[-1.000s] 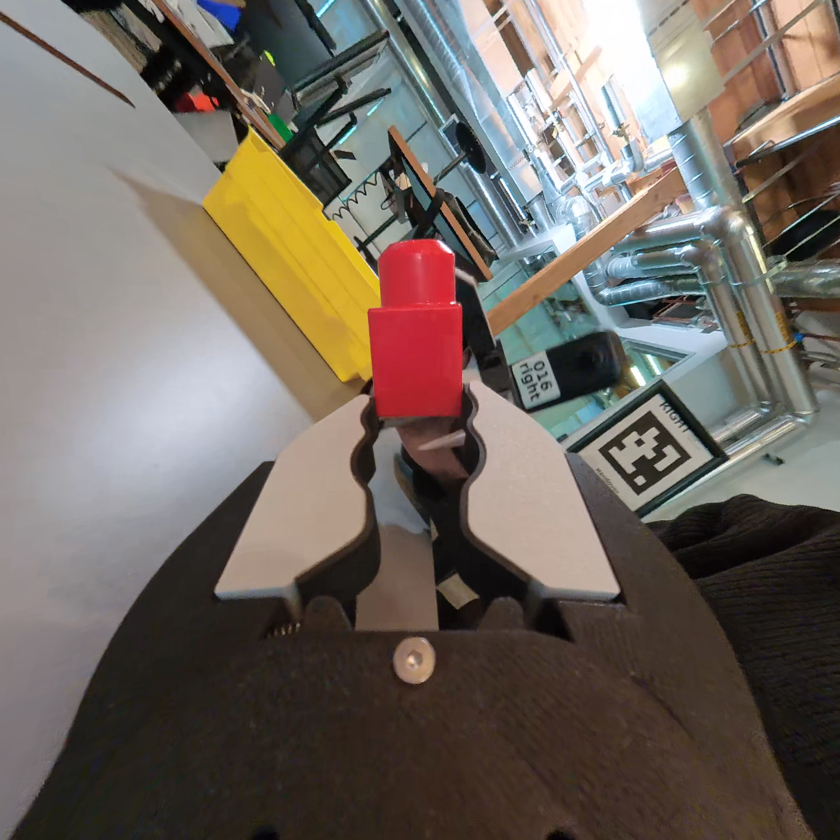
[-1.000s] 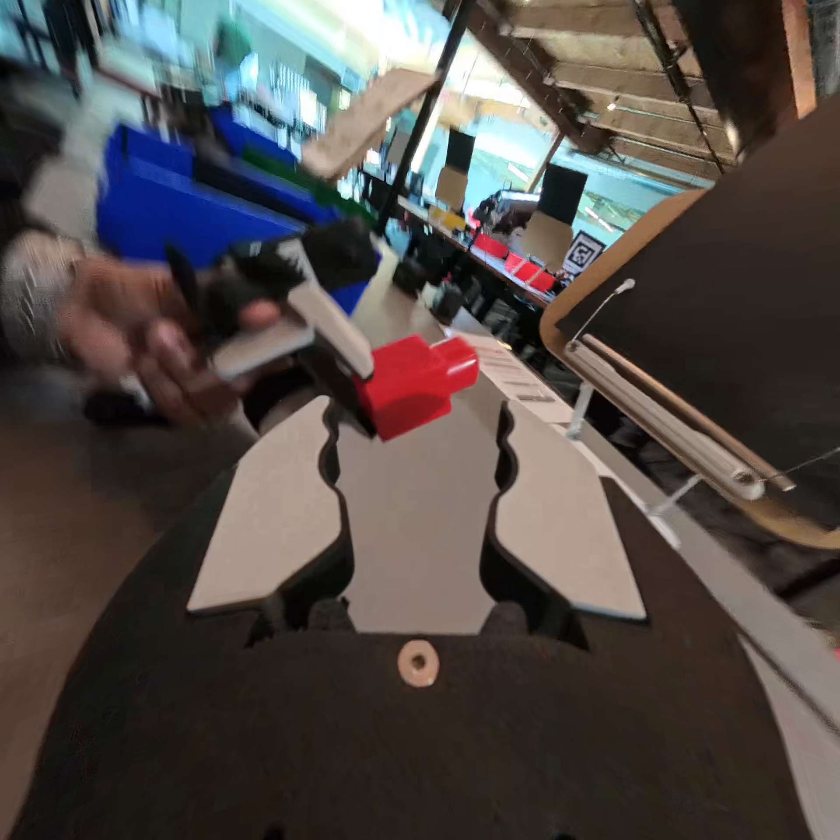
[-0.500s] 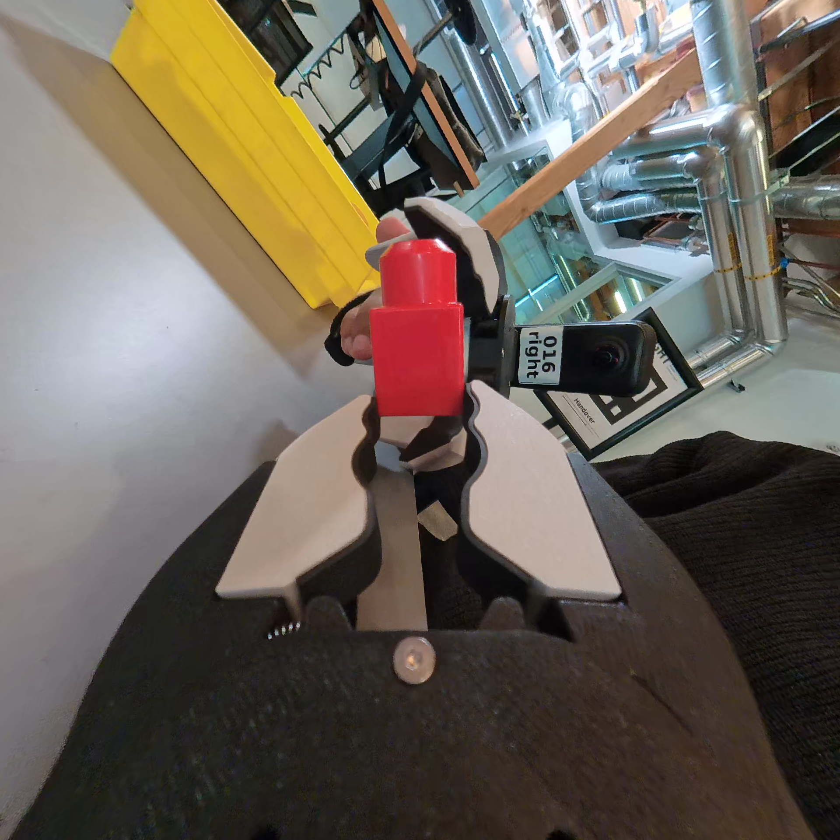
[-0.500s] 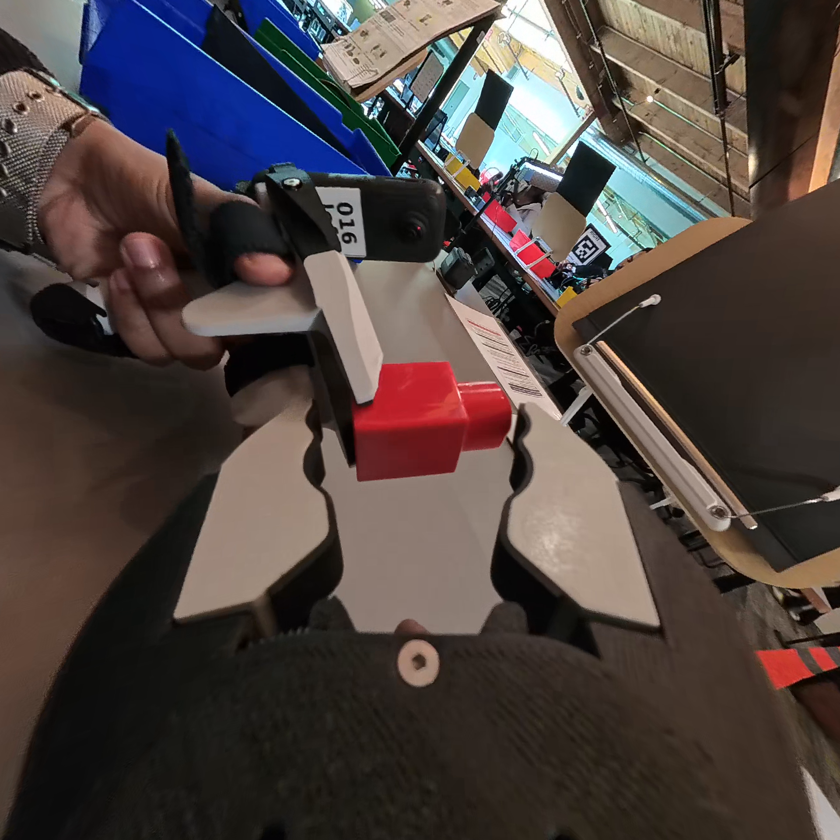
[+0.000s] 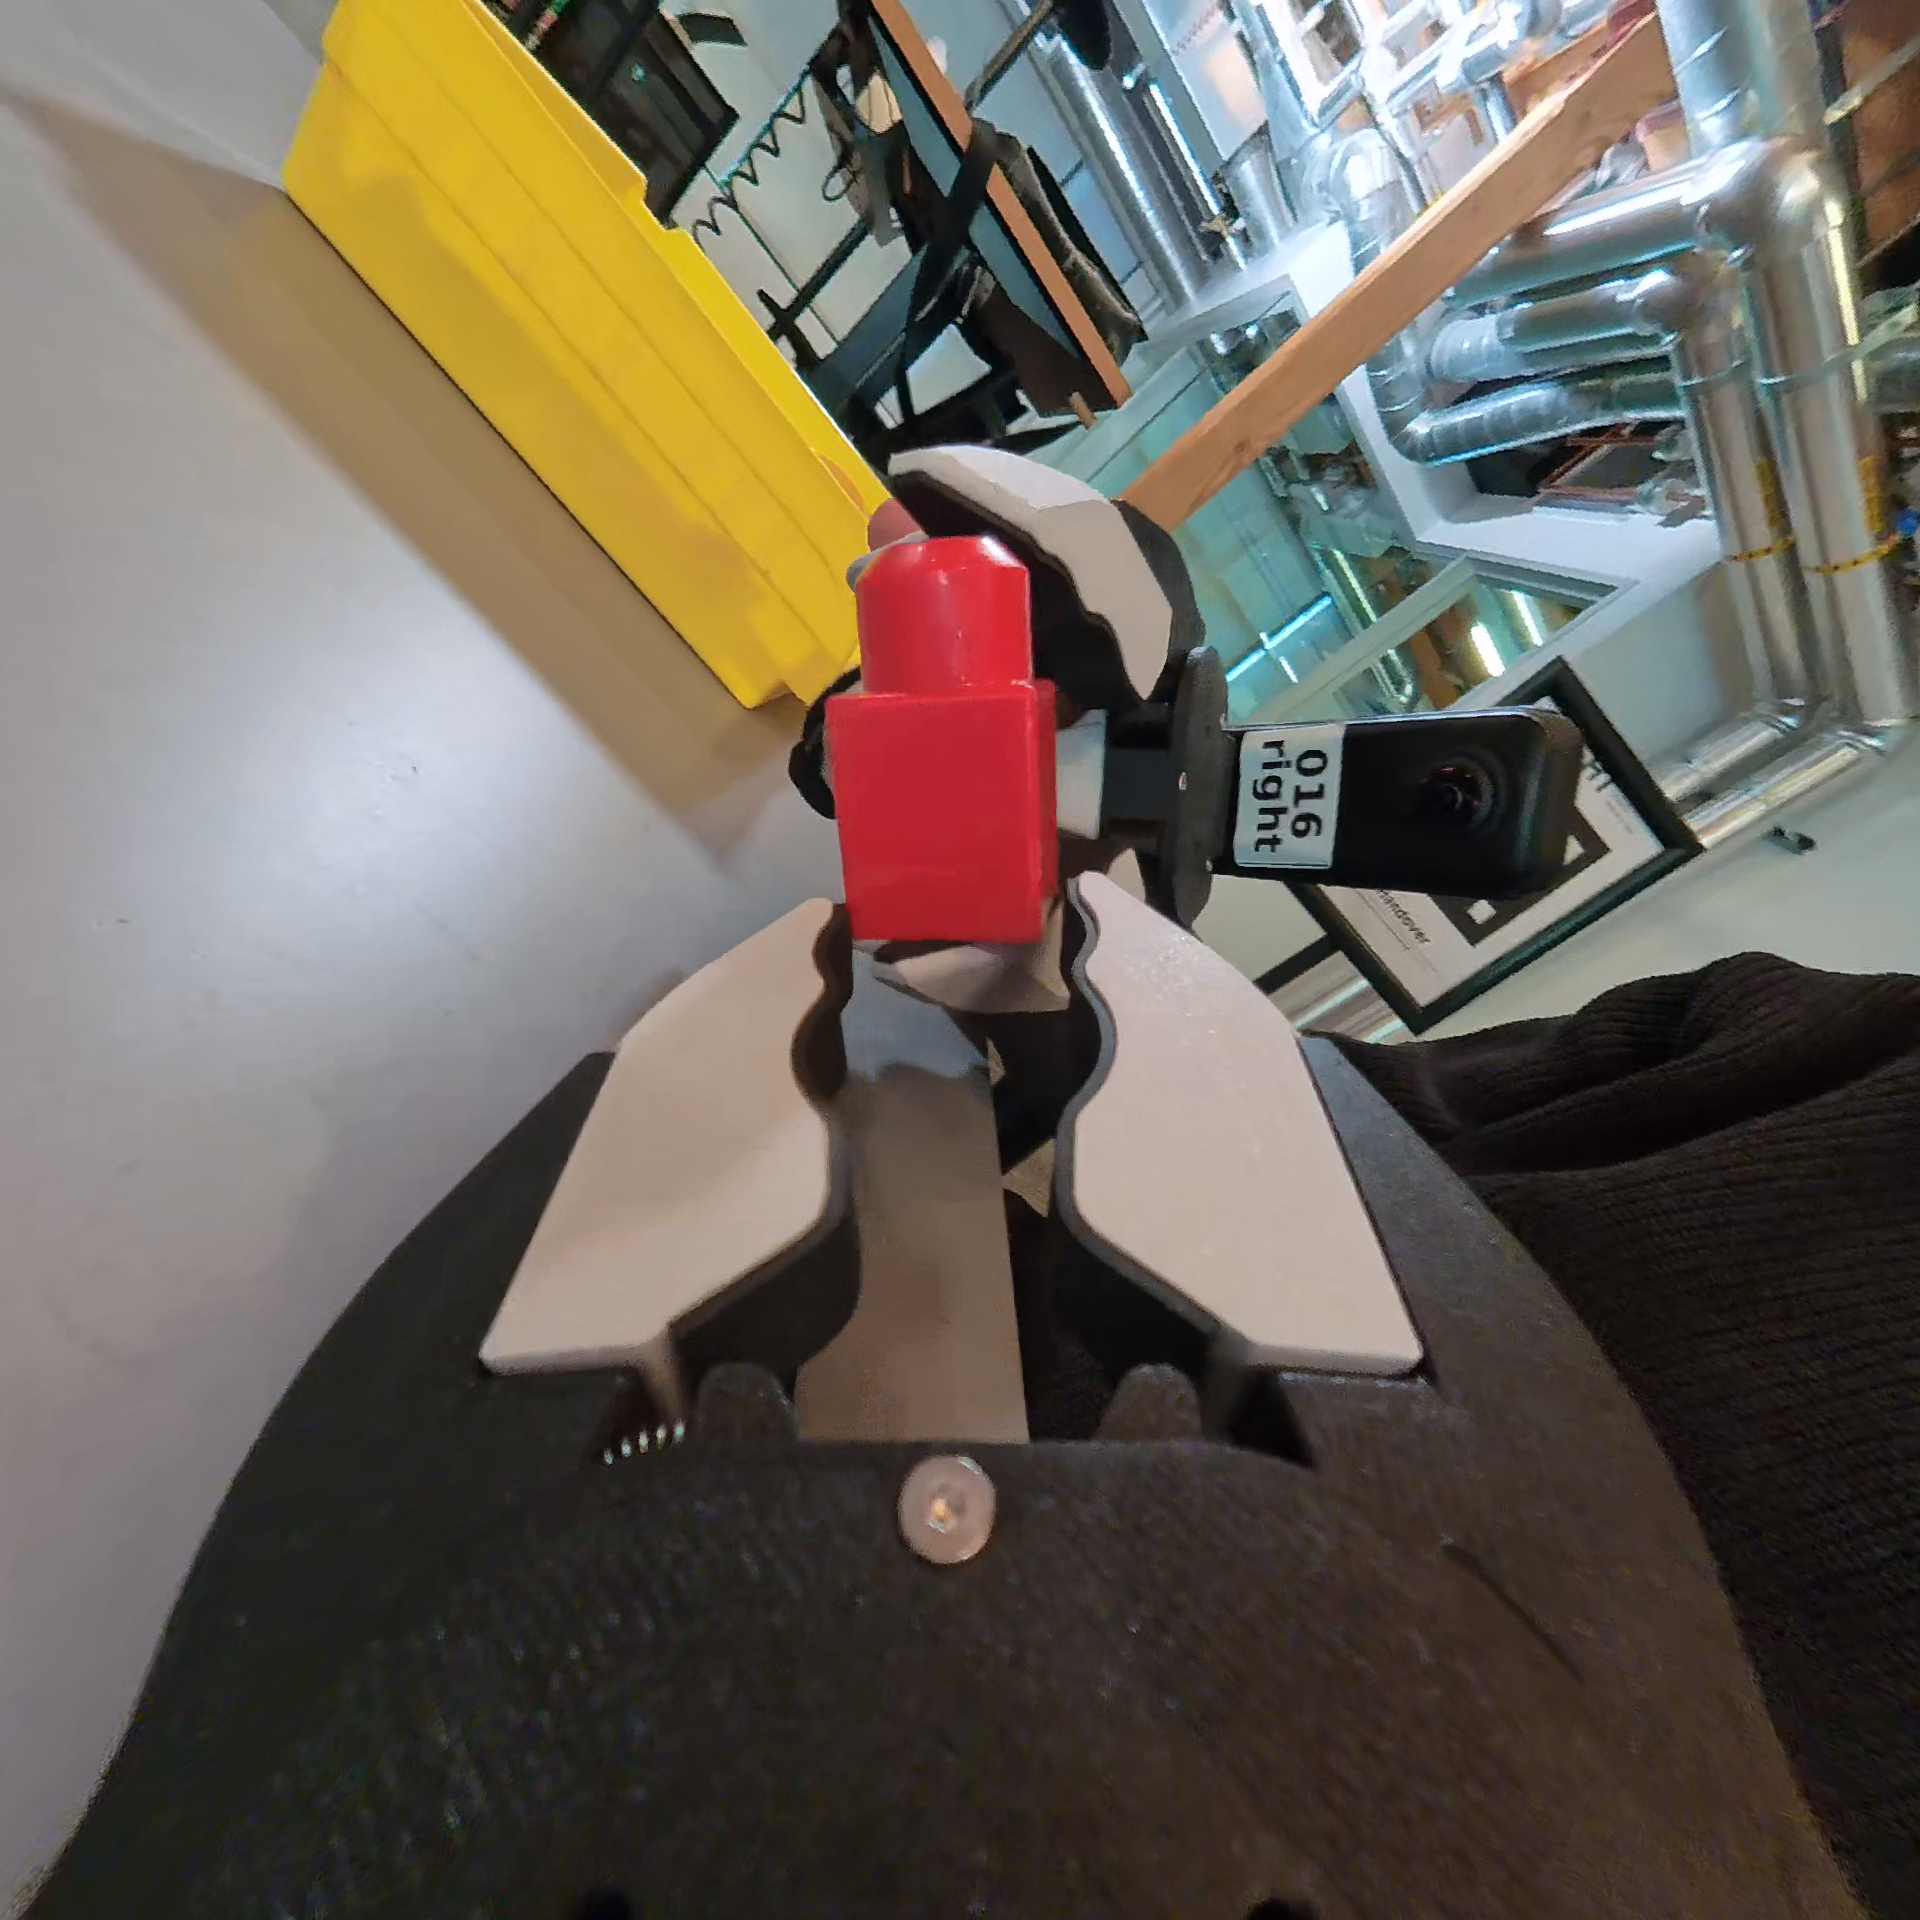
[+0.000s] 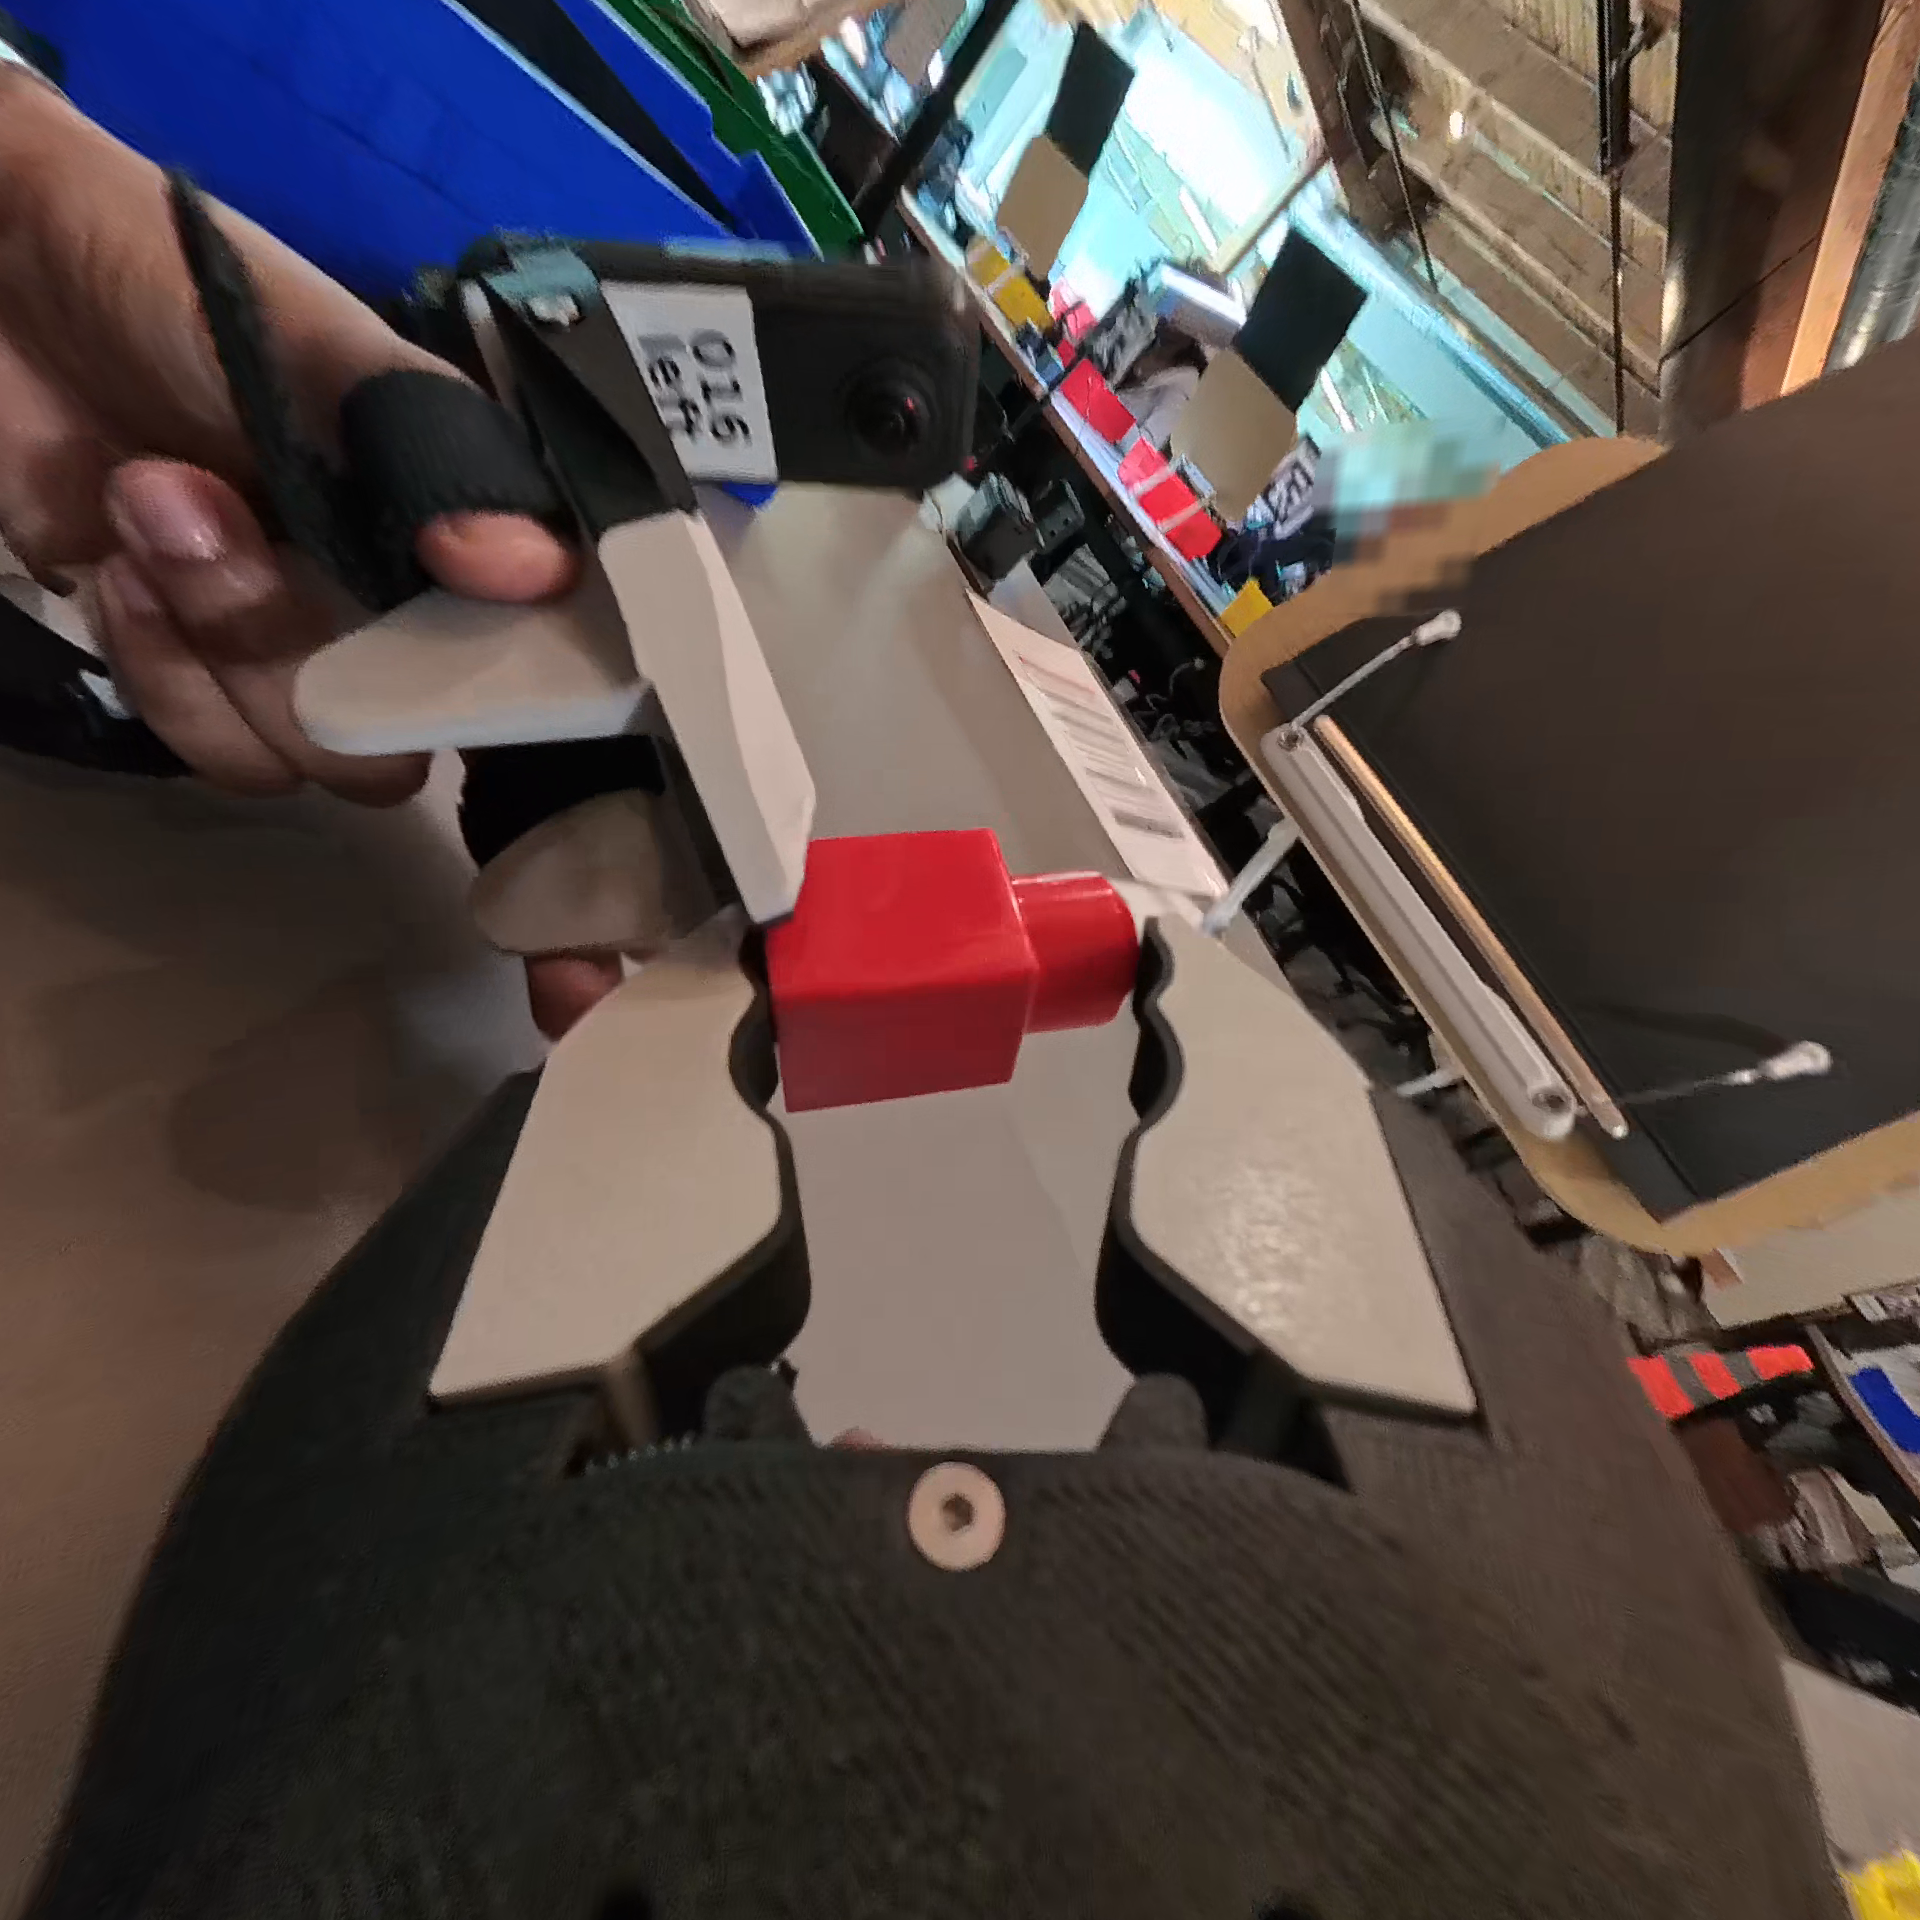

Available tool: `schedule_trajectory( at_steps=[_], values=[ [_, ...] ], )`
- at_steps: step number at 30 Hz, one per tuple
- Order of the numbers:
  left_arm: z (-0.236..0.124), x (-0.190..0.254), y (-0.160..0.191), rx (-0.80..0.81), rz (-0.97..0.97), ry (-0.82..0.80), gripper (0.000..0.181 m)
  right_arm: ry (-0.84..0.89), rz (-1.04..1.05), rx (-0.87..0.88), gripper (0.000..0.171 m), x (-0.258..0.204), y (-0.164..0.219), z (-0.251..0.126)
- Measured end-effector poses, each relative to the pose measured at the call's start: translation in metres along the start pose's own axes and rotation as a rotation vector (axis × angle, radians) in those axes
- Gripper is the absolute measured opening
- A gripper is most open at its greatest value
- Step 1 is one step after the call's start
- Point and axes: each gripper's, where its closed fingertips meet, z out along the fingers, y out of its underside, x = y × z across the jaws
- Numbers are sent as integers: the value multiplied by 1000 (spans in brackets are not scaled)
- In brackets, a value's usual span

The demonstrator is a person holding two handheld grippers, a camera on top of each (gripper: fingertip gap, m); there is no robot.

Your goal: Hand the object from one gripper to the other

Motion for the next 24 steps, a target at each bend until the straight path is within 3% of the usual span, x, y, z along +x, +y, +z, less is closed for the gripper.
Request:
schedule_trajectory(
  at_steps=[4,9,18,24],
  values=[
    [-6,-15,-10,60,31,-117,55,36,11,-127,68,5,18,3],
    [-14,-34,-19,101,175,-352,56,64,-46,-265,68,3,36,7],
    [-3,-49,-2,-48,436,-627,59,91,-233,-408,67,-11,45,15],
    [-2,-55,3,-81,458,-702,52,118,-353,-480,68,-16,47,17]
  ],
)
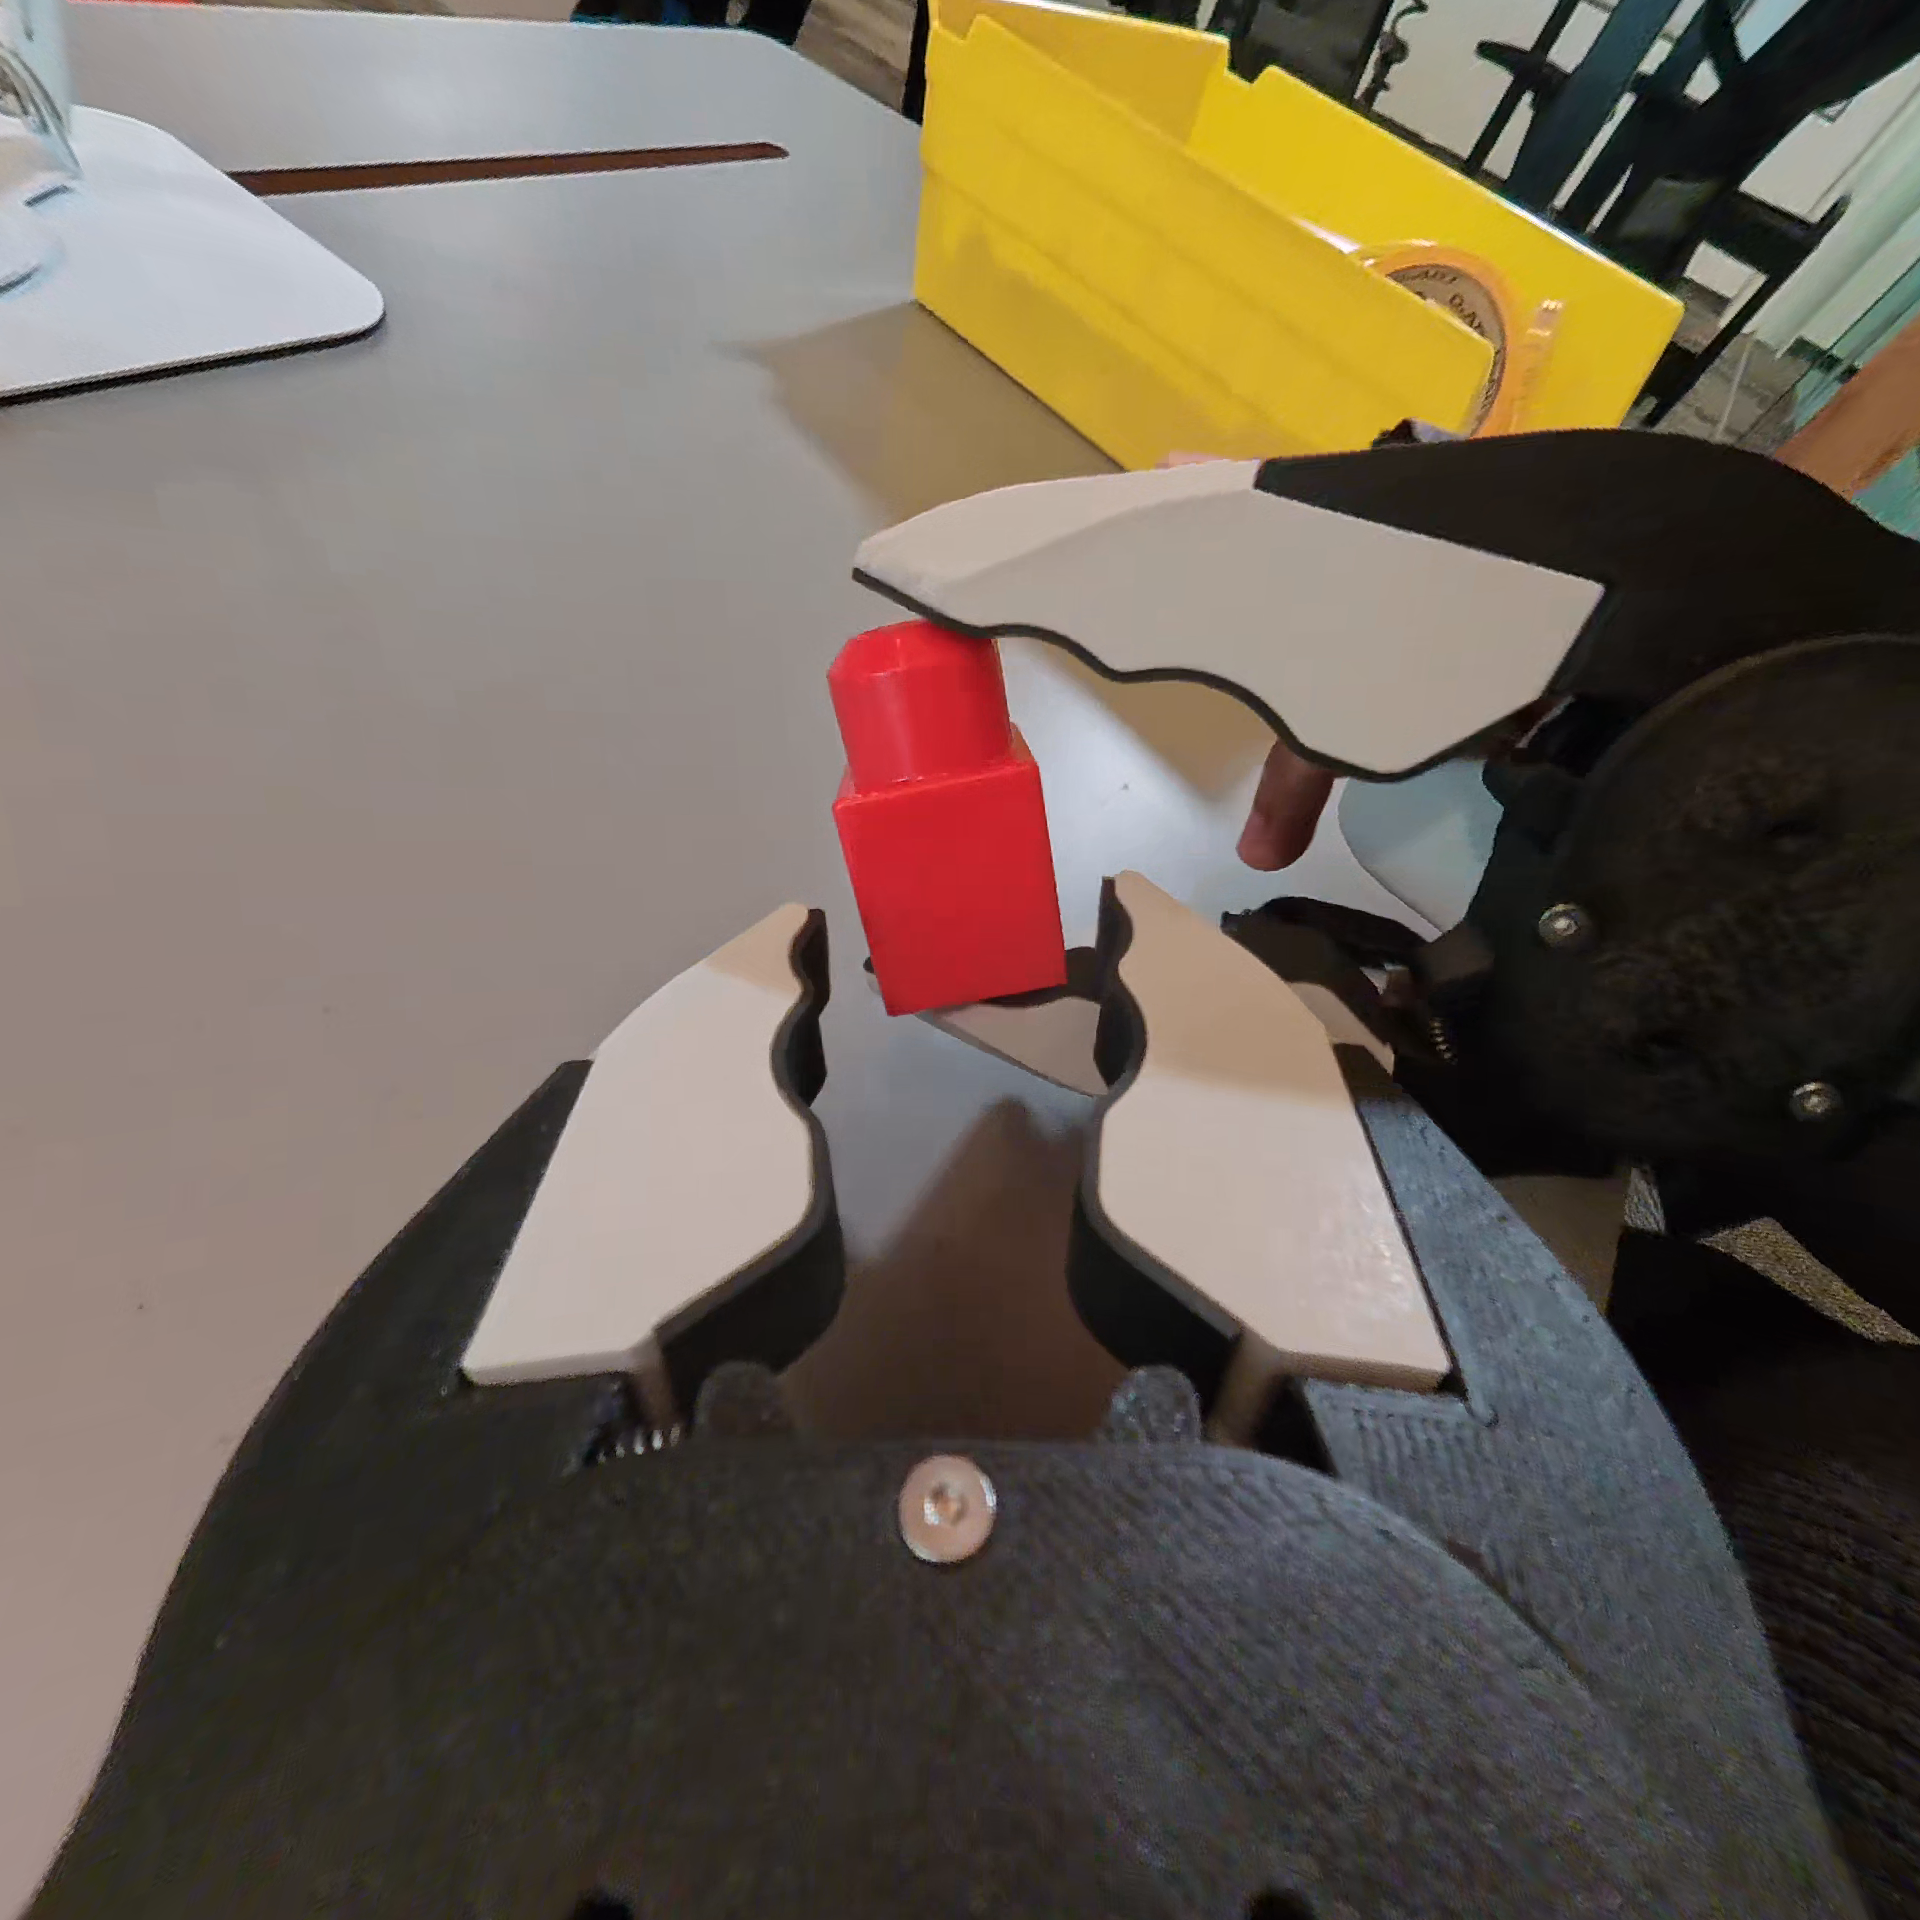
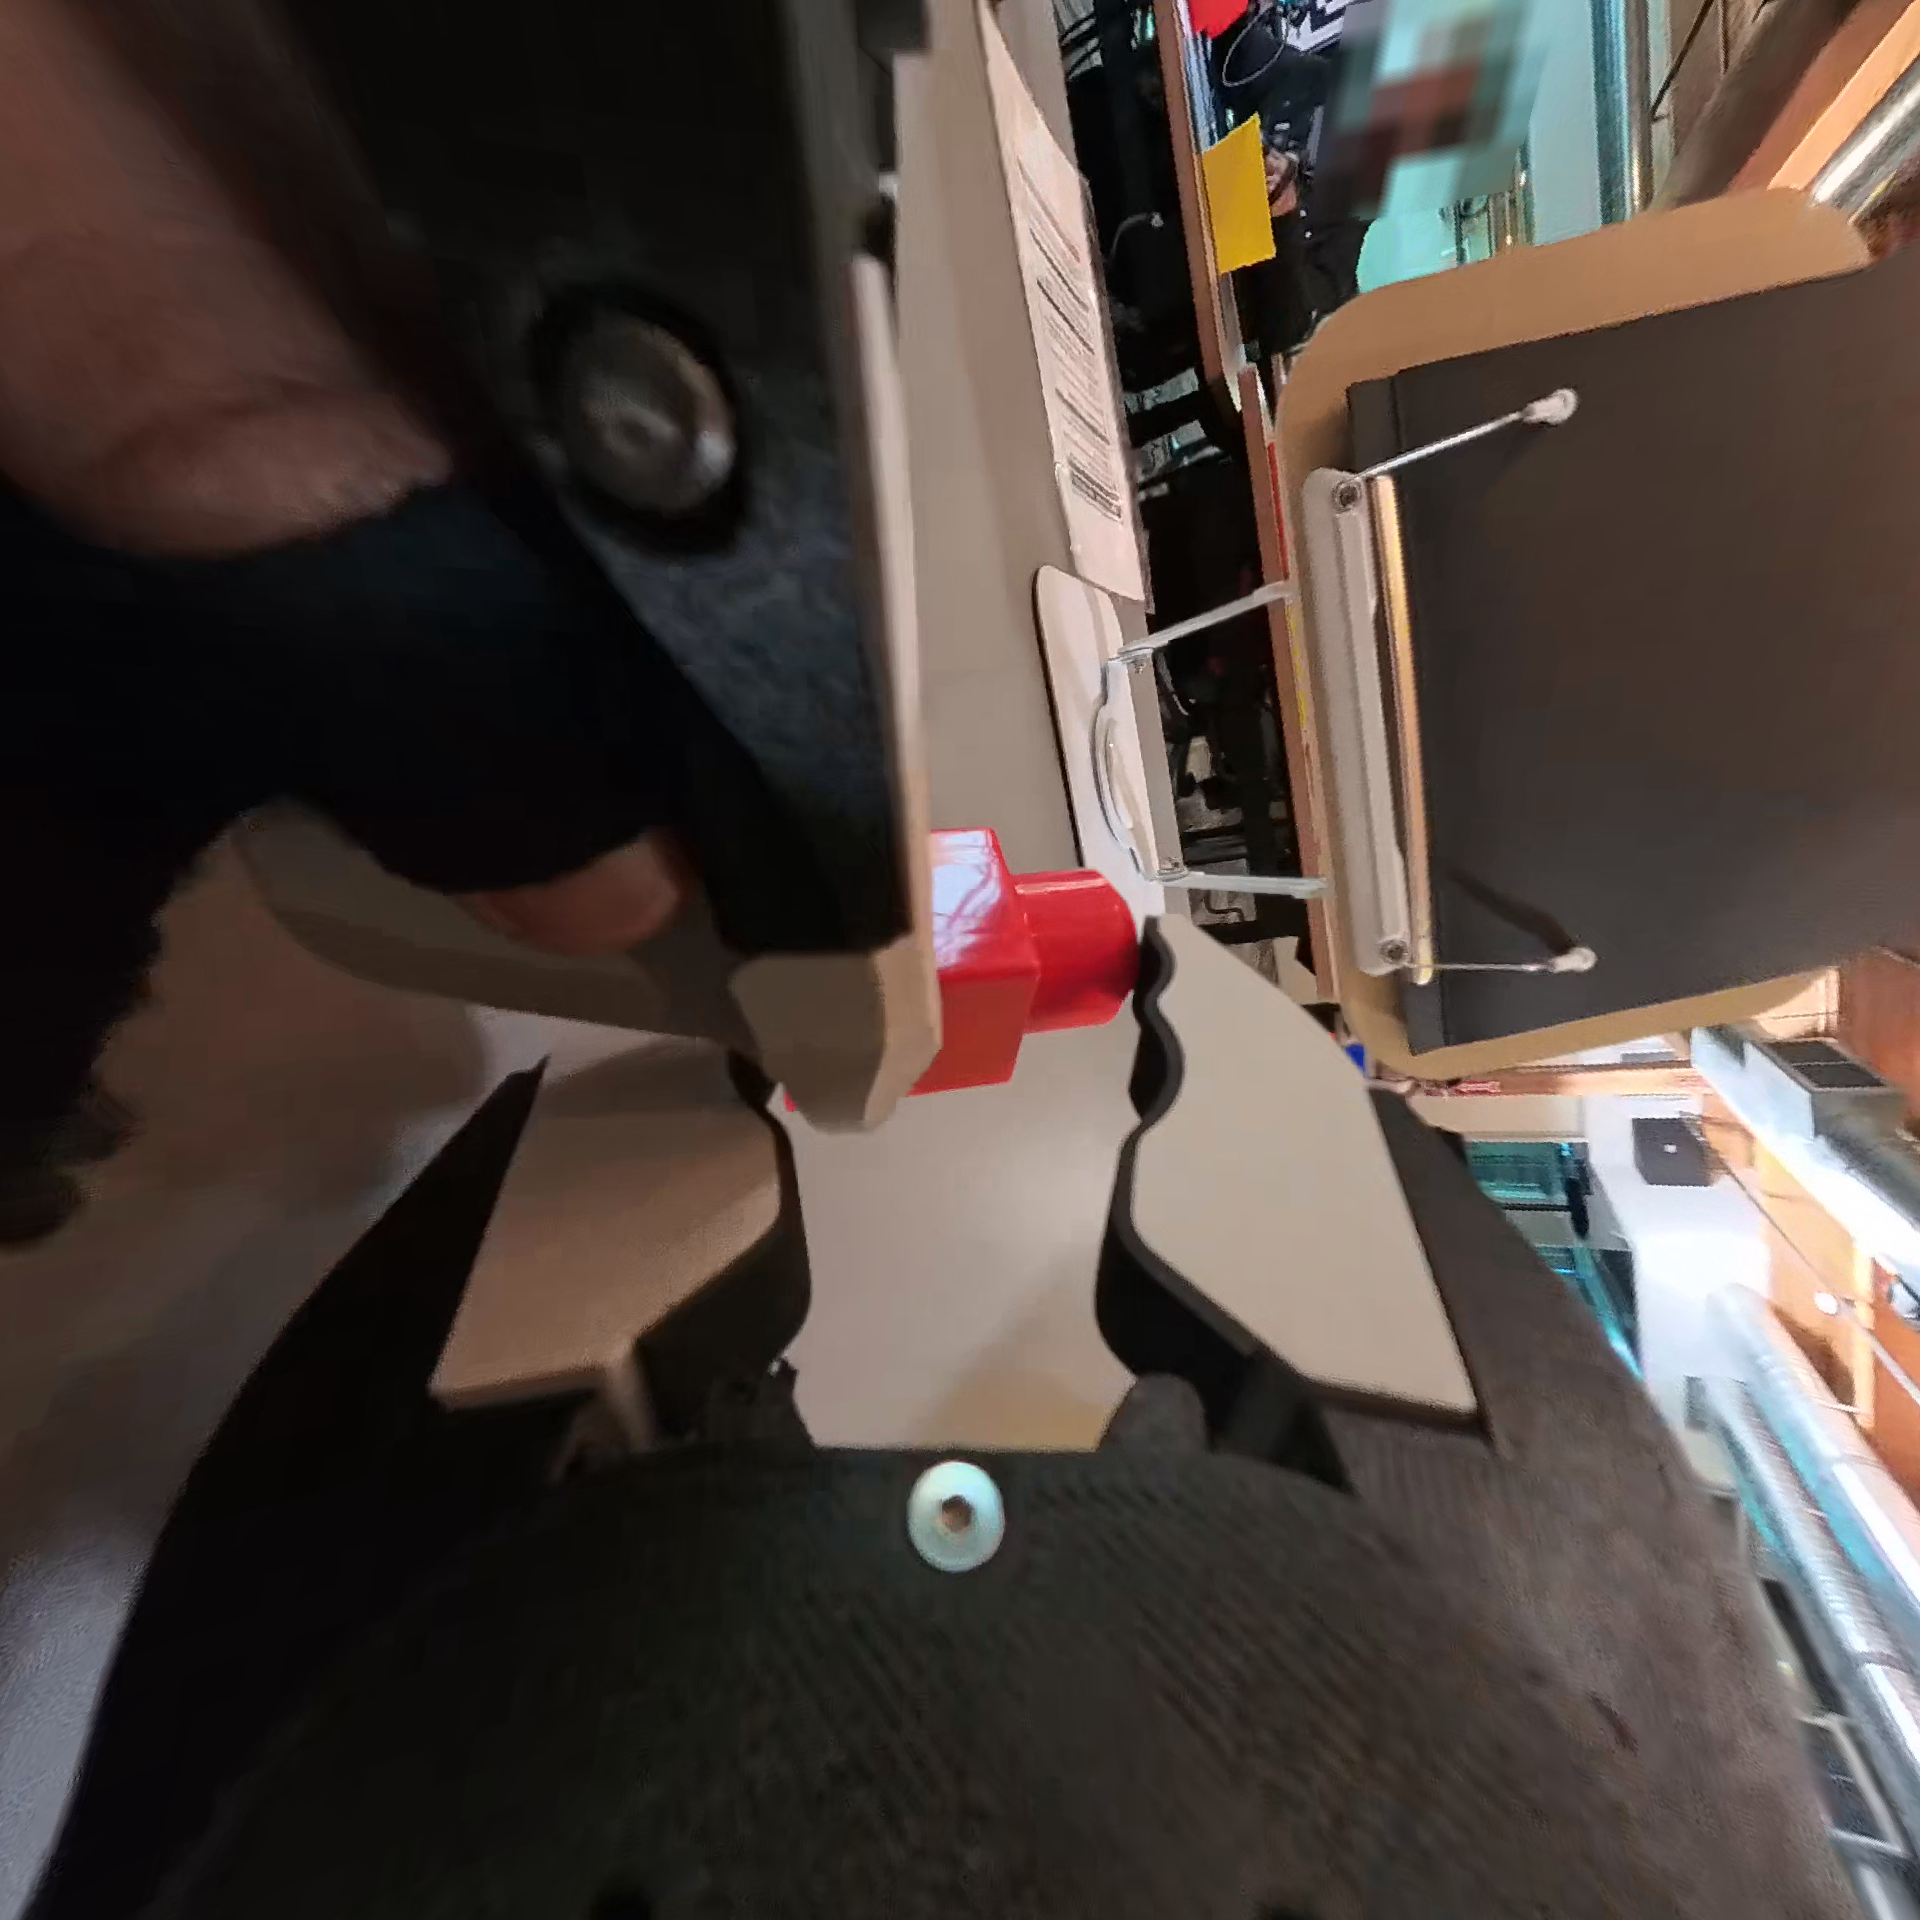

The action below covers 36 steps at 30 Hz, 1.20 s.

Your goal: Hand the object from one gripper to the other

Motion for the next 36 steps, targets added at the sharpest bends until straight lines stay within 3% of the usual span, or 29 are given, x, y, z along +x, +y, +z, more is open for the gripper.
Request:
schedule_trajectory(
  at_steps=[4,11,16,20,26,36],
  values=[
    [-1,-1,0,2,-10,10,40,14,-69,-4,68,-4,-5,-1],
    [-1,0,1,-8,-54,41,39,9,-57,7,68,-4,-4,0],
    [-4,-10,-2,3,-67,14,38,18,24,30,96,4,-1,0],
    [-12,-19,-12,66,-168,55,39,4,156,66,99,15,4,-1],
    [-28,-29,-34,229,-338,185,38,-136,591,226,88,29,0,-8],
    [-52,-5,-66,428,-301,407,37,-560,1447,674,59,66,-19,-41]
  ],
)
